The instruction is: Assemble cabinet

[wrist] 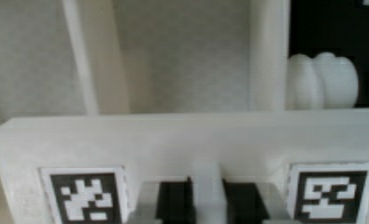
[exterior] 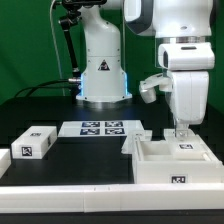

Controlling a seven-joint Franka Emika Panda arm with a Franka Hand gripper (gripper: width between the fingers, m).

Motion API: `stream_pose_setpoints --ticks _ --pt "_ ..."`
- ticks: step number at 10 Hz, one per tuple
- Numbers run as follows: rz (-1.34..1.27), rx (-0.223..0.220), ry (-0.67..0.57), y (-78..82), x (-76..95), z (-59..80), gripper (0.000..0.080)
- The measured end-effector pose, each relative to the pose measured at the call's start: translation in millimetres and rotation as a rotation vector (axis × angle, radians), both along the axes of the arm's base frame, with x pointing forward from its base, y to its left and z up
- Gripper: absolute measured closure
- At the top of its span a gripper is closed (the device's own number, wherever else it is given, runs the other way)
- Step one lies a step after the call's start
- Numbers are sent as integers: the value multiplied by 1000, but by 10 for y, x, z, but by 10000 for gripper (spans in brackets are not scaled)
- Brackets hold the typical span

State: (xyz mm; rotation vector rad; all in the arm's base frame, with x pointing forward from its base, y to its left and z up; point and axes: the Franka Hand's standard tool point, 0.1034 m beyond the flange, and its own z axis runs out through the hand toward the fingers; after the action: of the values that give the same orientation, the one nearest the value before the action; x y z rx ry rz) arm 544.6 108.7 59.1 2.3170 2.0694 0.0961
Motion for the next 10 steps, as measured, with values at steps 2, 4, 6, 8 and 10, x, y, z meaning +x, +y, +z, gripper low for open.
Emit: stream_pose_setpoints --ticks 2,4,6,8,10 --pt "-6 3 -8 -9 88 2 729" --pt "-16 3 -14 -37 254 4 728" --pt "-22 -2 2 -48 345 -9 727" --pt "-22 -7 16 -50 345 -10 725" --pt "-27 -7 16 -45 341 0 724"
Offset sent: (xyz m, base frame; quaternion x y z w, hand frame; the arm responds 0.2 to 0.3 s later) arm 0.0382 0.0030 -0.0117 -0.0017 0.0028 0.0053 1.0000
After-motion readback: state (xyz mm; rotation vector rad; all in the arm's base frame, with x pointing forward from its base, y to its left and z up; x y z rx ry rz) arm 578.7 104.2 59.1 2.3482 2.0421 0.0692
